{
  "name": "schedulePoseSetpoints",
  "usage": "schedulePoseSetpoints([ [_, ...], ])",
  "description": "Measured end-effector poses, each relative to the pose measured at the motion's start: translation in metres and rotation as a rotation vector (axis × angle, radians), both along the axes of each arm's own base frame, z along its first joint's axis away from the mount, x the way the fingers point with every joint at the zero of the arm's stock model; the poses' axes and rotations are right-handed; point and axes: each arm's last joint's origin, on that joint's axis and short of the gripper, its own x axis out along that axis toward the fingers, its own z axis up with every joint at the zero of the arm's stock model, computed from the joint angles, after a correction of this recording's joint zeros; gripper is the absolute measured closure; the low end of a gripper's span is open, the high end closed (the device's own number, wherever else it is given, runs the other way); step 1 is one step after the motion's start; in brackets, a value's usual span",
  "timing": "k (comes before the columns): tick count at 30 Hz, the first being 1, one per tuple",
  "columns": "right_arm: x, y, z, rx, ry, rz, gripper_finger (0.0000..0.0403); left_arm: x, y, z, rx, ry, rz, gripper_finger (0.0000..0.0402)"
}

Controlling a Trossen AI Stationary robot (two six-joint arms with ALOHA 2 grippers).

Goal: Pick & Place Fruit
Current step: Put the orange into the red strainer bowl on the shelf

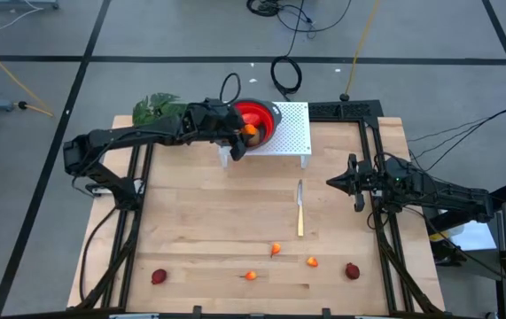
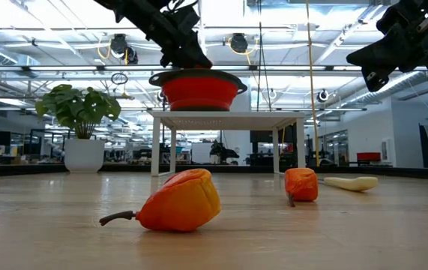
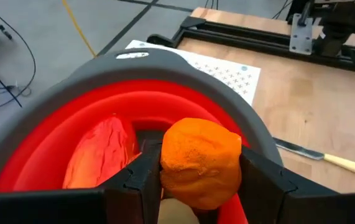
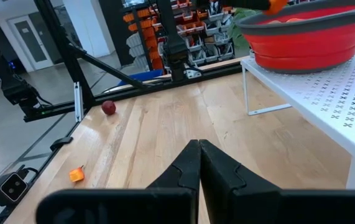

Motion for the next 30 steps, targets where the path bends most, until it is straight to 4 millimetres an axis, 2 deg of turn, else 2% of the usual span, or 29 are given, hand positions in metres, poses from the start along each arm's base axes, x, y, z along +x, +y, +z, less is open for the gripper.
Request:
schedulePoseSetpoints([
  [16, 0.0000, 0.0000, 0.0000, 0.000, 0.000, 0.000, 0.0403, -0.0023, -0.0014, -0.0089, -0.002, 0.094, 0.019, 0.0236],
  [30, 0.0000, 0.0000, -0.0002, -0.022, 0.002, 0.002, 0.0403, -0.0008, -0.0009, -0.0073, 0.002, 0.071, 0.020, 0.0236],
])
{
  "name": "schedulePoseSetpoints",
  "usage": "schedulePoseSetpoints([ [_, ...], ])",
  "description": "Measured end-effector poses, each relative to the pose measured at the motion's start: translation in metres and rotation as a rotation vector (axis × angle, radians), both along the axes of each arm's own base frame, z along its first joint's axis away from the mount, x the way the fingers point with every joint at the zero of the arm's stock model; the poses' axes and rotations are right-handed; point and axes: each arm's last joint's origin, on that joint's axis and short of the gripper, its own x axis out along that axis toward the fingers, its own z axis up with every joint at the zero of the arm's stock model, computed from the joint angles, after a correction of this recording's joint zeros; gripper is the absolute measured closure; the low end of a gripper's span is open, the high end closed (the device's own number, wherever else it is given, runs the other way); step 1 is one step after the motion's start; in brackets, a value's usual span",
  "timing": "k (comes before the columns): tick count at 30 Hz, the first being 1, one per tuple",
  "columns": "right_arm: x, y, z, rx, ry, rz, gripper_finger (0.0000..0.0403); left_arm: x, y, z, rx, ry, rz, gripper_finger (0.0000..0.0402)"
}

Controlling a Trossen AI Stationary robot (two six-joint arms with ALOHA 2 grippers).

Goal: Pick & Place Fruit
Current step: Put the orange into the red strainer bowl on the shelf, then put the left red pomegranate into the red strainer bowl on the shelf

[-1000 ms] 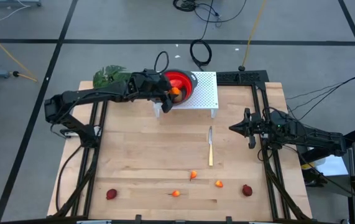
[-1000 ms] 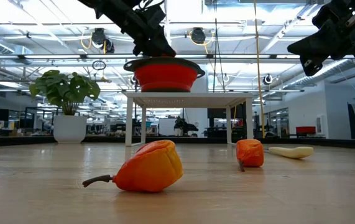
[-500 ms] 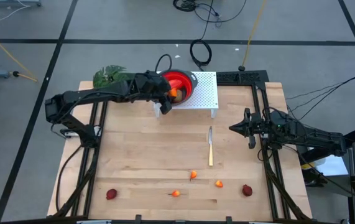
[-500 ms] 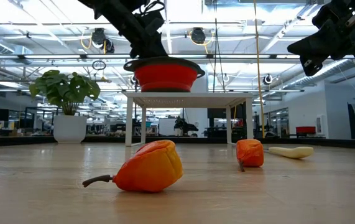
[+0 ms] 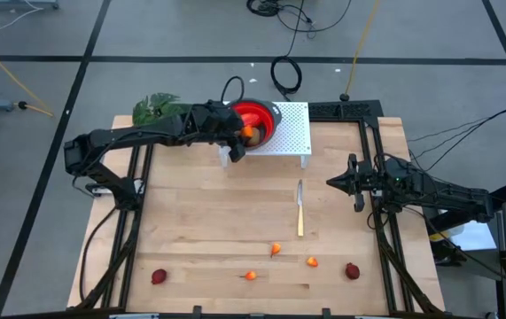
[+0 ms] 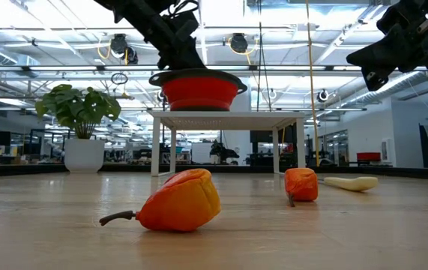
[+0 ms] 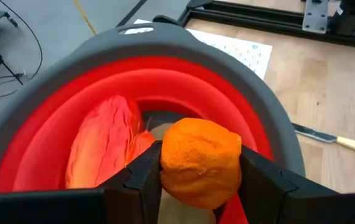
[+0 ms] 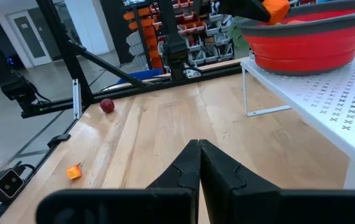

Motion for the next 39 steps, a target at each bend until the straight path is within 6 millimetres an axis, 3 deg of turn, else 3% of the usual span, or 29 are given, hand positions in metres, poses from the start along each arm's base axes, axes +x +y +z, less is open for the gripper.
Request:
schedulePoseSetpoints([
  [11, 0.000, 0.000, 0.000, -0.007, 0.004, -0.002, 0.0403, 0.004, 0.001, 0.001, 0.012, -0.031, -0.022, 0.0232],
  [20, 0.000, 0.000, 0.000, 0.003, 0.004, 0.000, 0.0403, 0.012, 0.003, -0.013, 0.006, 0.018, -0.033, 0.0189],
  [26, 0.000, 0.000, 0.000, 0.004, 0.004, 0.003, 0.0403, 0.011, 0.004, -0.011, 0.026, 0.010, -0.015, 0.0168],
  [33, 0.000, 0.000, 0.000, 0.004, 0.004, 0.003, 0.0403, 0.000, 0.000, 0.012, 0.096, -0.059, 0.006, 0.0146],
  [39, 0.000, 0.000, 0.000, 0.005, 0.004, 0.003, 0.0403, -0.023, -0.016, 0.047, 0.053, -0.206, 0.046, 0.0147],
])
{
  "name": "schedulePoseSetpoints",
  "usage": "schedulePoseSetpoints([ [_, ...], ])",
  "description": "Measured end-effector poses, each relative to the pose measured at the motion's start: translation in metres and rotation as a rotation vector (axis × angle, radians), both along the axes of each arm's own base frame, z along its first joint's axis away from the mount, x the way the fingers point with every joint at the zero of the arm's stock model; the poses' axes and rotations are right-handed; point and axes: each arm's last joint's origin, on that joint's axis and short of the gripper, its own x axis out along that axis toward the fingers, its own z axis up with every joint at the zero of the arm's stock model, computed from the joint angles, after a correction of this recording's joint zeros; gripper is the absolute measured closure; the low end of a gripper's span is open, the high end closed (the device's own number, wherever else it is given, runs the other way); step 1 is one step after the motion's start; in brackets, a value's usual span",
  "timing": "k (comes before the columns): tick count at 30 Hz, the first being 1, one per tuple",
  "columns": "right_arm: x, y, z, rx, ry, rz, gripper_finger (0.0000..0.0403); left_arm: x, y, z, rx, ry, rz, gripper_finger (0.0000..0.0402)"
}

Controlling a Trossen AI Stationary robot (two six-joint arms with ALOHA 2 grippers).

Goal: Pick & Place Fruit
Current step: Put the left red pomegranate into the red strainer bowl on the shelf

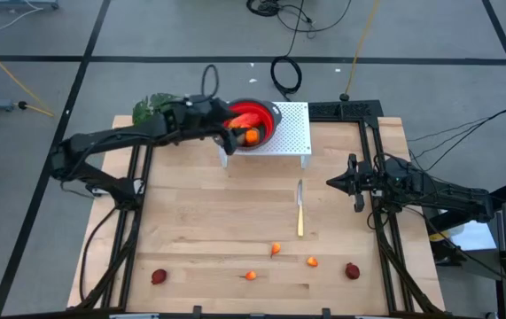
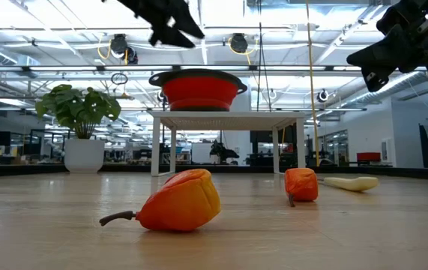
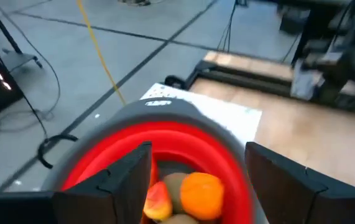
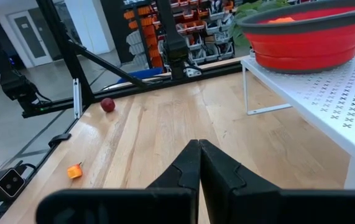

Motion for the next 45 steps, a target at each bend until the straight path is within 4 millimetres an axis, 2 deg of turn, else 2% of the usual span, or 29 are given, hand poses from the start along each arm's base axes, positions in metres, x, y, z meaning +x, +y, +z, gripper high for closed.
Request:
schedulePoseSetpoints([
  [6, 0.000, 0.000, 0.000, 0.000, 0.000, 0.000, 0.0403, -0.026, -0.033, 0.023, -0.176, -0.104, 0.056, 0.0178],
  [12, 0.000, 0.000, 0.000, -0.003, 0.000, 0.001, 0.0403, -0.037, -0.073, 0.027, -0.357, -0.108, 0.024, 0.0230],
  [20, 0.000, 0.000, 0.000, -0.003, 0.000, 0.001, 0.0403, -0.041, -0.124, 0.013, -0.588, 0.018, -0.038, 0.0291],
  [28, 0.000, 0.000, 0.000, -0.003, 0.000, 0.001, 0.0403, -0.058, -0.167, -0.007, -0.803, 0.237, 0.029, 0.0326],
  [38, 0.000, 0.000, 0.000, -0.003, 0.000, 0.001, 0.0403, -0.081, -0.203, -0.022, -0.925, 0.455, 0.113, 0.0360],
  [45, 0.000, 0.000, 0.000, -0.001, 0.000, 0.002, 0.0403, -0.091, -0.224, -0.035, -0.905, 0.644, 0.096, 0.0392],
])
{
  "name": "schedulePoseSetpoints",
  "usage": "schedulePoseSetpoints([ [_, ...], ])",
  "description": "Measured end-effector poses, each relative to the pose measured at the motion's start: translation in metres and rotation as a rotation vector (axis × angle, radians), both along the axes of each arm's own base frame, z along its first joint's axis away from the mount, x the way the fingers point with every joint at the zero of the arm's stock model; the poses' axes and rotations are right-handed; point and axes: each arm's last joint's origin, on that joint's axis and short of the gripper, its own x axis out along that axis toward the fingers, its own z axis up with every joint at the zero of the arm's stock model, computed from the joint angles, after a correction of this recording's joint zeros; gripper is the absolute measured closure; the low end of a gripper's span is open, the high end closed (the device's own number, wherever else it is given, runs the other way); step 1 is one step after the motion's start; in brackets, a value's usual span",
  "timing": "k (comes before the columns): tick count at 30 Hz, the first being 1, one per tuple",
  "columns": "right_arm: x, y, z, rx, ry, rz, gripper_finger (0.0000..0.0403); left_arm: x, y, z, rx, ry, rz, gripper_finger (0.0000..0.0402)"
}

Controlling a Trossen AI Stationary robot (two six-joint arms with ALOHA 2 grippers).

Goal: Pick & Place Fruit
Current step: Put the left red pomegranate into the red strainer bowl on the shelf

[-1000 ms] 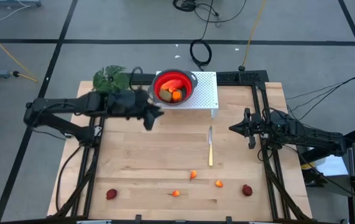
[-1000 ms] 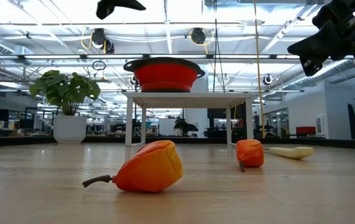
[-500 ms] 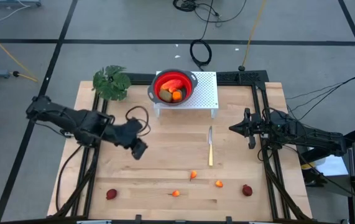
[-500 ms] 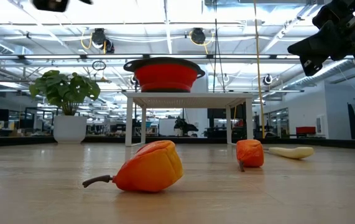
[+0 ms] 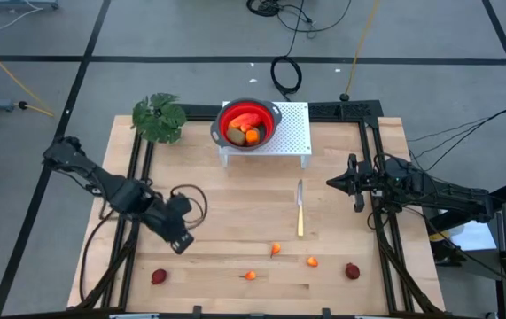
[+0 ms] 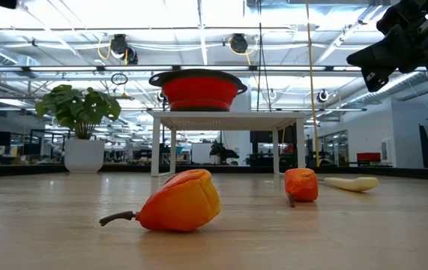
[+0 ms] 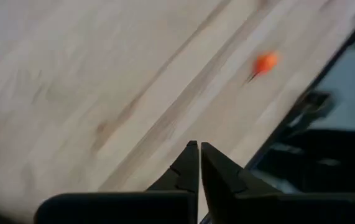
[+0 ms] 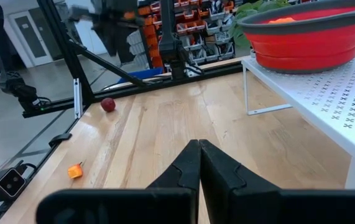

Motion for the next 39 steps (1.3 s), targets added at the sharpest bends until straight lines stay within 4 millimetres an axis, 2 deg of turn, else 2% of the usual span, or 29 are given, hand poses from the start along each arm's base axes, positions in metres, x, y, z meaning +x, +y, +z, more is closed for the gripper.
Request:
schedulePoseSetpoints([
  [3, 0.000, 0.000, 0.000, 0.000, 0.000, 0.000, 0.0403, -0.004, -0.009, -0.007, -0.004, 0.081, -0.045, 0.0399],
  [6, 0.000, 0.000, 0.000, 0.000, 0.000, 0.000, 0.0403, -0.006, -0.019, -0.014, 0.004, 0.142, -0.093, 0.0388],
  [10, 0.000, 0.000, 0.000, 0.001, 0.000, 0.000, 0.0403, -0.010, -0.033, -0.019, 0.000, 0.165, -0.148, 0.0379],
  [18, 0.000, 0.000, 0.000, 0.001, 0.000, 0.000, 0.0403, -0.020, -0.061, -0.032, 0.042, 0.217, -0.268, 0.0387],
  [21, 0.000, 0.000, 0.000, 0.001, 0.000, 0.000, 0.0403, -0.023, -0.069, -0.037, 0.053, 0.235, -0.296, 0.0376],
  [27, 0.000, 0.000, 0.000, 0.001, 0.000, 0.000, 0.0403, -0.028, -0.083, -0.047, 0.078, 0.278, -0.299, 0.0307],
  [39, 0.000, 0.000, 0.000, 0.001, 0.000, 0.000, 0.0403, -0.038, -0.105, -0.064, 0.086, 0.366, -0.136, 0.0100],
])
